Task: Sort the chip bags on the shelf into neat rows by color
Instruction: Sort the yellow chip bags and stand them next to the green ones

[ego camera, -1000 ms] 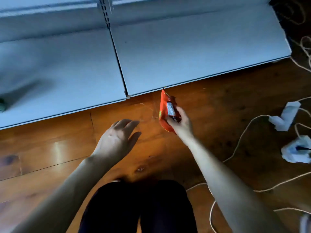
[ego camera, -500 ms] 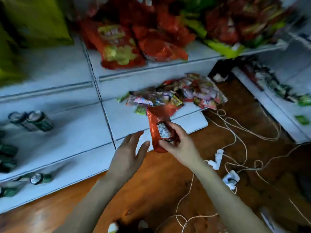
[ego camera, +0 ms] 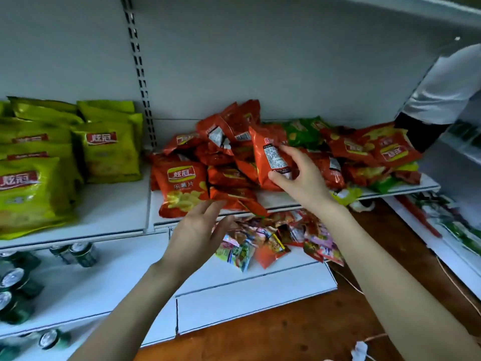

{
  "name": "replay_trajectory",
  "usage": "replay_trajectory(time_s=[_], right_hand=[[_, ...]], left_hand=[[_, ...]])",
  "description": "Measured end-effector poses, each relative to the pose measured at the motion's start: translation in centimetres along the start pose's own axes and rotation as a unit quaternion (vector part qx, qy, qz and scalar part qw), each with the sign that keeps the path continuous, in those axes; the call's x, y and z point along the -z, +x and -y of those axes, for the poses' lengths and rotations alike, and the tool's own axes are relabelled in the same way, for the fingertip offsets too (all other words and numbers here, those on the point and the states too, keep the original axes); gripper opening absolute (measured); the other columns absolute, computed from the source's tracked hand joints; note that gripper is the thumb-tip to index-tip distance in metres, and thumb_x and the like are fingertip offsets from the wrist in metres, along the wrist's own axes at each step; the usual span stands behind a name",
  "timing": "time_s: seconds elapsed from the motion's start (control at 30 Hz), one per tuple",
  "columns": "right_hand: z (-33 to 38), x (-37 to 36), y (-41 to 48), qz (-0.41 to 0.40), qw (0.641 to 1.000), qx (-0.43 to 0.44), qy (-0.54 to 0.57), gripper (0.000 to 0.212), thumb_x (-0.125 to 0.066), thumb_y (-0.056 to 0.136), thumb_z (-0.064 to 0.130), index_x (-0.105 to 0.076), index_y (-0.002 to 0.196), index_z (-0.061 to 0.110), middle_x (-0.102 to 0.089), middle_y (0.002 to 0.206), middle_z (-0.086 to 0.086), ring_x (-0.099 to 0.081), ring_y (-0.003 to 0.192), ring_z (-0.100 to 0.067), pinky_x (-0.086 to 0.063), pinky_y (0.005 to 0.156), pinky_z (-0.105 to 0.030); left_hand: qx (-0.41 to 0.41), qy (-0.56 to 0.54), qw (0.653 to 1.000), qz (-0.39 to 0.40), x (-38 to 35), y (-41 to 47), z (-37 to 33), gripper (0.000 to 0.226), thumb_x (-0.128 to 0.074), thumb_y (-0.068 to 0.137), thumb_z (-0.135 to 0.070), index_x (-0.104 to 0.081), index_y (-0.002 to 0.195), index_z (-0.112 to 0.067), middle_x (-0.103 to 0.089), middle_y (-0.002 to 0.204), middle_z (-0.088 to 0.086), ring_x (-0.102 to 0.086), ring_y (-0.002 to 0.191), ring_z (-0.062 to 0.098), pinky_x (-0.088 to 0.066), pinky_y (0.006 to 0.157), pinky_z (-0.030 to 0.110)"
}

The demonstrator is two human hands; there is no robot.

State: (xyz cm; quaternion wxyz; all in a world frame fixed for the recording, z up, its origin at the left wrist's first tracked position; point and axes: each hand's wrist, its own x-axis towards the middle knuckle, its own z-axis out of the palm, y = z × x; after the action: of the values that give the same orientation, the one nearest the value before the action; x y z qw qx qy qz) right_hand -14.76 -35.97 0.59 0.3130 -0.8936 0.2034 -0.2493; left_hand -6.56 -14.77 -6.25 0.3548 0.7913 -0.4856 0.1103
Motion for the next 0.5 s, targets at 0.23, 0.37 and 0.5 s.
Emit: replay_trajectory(time_s=[0.23, 0.37, 0.5], right_hand=[[3.1, -1.3, 13.5, 0.049, 0.985, 0.129, -0.107, 0.065, -0.06, 0.086, 0.037, -0.033, 0.142, 0.018, -0.04, 0.139, -0.013, -0.038, 0.128, -0.029, -0.031, 0.105, -0.035], [2.5, -1.7, 16.4, 0.047, 0.989, 0.115, -0.074, 0.058, -0.054, 0.09, 0.038, -0.035, 0.14, 0.014, -0.042, 0.138, -0.012, -0.04, 0.127, -0.024, -0.029, 0.1, -0.026], [-2.4, 0.6, 14.4, 0.01, 0.991, 0.082, -0.106, 0.041, -0.051, 0.093, 0.027, -0.048, 0.128, 0.007, -0.053, 0.127, -0.012, -0.048, 0.119, -0.026, -0.036, 0.092, -0.026]], left_hand=[[0.074, 0.075, 0.993, -0.056, -0.2, 1.8, -0.6, 0.045, -0.044, 0.091, -0.037, -0.066, 0.107, -0.002, -0.067, 0.093, 0.012, -0.066, 0.073, 0.031, -0.053, 0.052, 0.033], [0.065, 0.122, 0.988, -0.069, -0.3, 2.7, -1.2, 0.042, -0.045, 0.09, -0.034, -0.067, 0.102, -0.001, -0.066, 0.085, 0.013, -0.064, 0.071, 0.032, -0.052, 0.056, 0.033], [0.043, 0.15, 0.986, -0.061, -0.6, 3.6, -1.6, 0.04, -0.046, 0.09, -0.033, -0.069, 0.099, -0.002, -0.067, 0.081, 0.011, -0.063, 0.07, 0.03, -0.051, 0.058, 0.034]])
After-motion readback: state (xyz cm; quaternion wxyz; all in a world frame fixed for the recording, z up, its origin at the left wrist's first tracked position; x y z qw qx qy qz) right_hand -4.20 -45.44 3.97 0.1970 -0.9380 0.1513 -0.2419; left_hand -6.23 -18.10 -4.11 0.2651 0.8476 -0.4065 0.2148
